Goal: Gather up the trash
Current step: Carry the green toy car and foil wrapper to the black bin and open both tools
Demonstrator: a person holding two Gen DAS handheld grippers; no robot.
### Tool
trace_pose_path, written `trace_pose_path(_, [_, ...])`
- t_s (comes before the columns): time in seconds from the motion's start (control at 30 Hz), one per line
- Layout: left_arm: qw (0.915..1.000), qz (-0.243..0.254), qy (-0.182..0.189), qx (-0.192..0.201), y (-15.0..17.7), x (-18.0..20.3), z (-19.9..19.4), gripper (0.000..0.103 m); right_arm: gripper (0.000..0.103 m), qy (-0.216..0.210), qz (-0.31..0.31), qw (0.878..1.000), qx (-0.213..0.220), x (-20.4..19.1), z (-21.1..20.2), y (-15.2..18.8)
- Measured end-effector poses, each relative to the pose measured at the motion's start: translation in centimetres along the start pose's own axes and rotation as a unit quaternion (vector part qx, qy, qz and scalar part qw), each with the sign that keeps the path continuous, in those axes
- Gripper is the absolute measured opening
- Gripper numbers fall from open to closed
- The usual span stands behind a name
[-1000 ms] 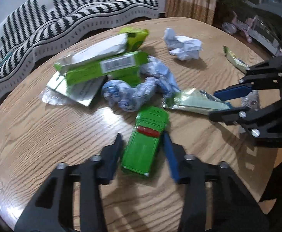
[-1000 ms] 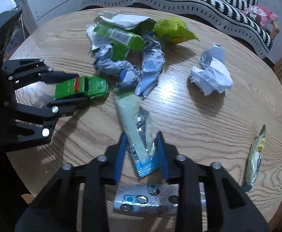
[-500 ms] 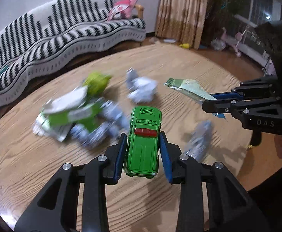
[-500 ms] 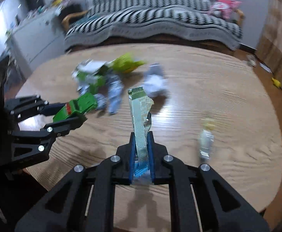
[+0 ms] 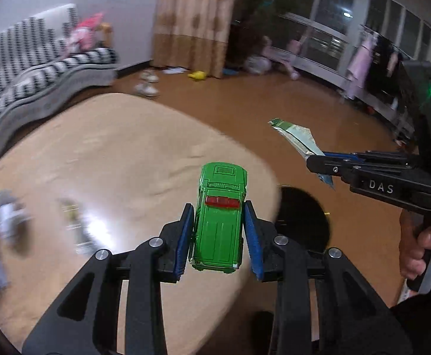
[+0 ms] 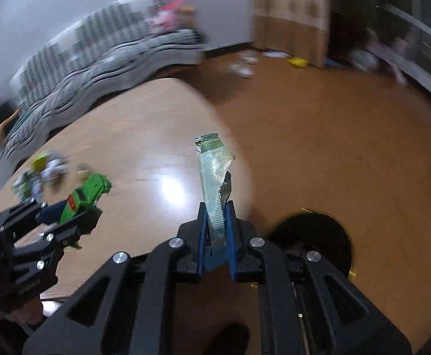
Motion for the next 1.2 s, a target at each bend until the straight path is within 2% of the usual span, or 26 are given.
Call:
trace_pose_path(0.07, [0.9996, 0.012, 0.025, -0.010, 0.2, 3.7, 2.8, 0.033, 0.013, 0.021, 0.031, 0.999, -0.008, 4.2, -0.2, 0.9])
trace_pose_path(0.23, [0.9968, 0.026, 0.065, -0.039, 1.6, 9.6, 8.9, 0.033, 0.013, 0.074, 0.111, 0.990, -0.049, 13.9, -0.1, 5.0])
trace_pose_path(0.37, [0.9931, 0.043, 0.073, -0.081, 4.2, 12.2, 13.9, 0.033, 0.013, 0.081, 0.137, 0.984, -0.074, 17.1, 0.7, 7.2])
trace_pose_path(0.5, [0.9896, 0.055, 0.074, -0.110, 5.8, 12.8, 16.7, 0.033, 0.013, 0.078, 0.144, 0.982, -0.094, 18.3, 1.4, 8.5])
trace_pose_path(0.6, [0.9890, 0.058, 0.074, -0.114, 6.0, 12.6, 17.8, 0.034, 0.013, 0.073, 0.149, 0.981, -0.100, 18.6, 1.9, 8.5])
trace_pose_path(0.63, [0.9890, 0.058, 0.072, -0.116, 6.0, 12.2, 17.9, 0.037, 0.013, 0.073, 0.150, 0.981, -0.101, 18.6, 2.0, 8.4])
trace_pose_path(0.7, [0.9894, 0.053, 0.066, -0.117, 6.2, 12.0, 18.1, 0.064, 0.013, 0.074, 0.148, 0.981, -0.103, 18.3, 2.2, 8.5])
trace_pose_path(0.87, [0.9901, 0.046, 0.079, -0.107, 5.6, 12.5, 17.8, 0.069, 0.013, 0.077, 0.149, 0.980, -0.109, 18.5, 2.8, 8.6])
trace_pose_path(1.17, [0.9919, 0.014, 0.106, -0.068, 3.0, 12.8, 14.3, 0.079, 0.013, 0.076, 0.156, 0.979, -0.105, 18.7, 3.3, 7.6])
trace_pose_path(1.2, [0.9919, 0.010, 0.109, -0.065, 2.6, 12.8, 14.1, 0.081, 0.023, 0.076, 0.155, 0.979, -0.106, 18.7, 3.4, 7.7])
Point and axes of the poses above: each gripper's, at about its wrist camera, not at the fingertips, and z roughly the way its jaws point, x to its right, y to its underside, the point moved 9 cm from there along z, roughly the way its jaws point, and after that the axes turned 11 degrees about x, right-handed, at the moved point
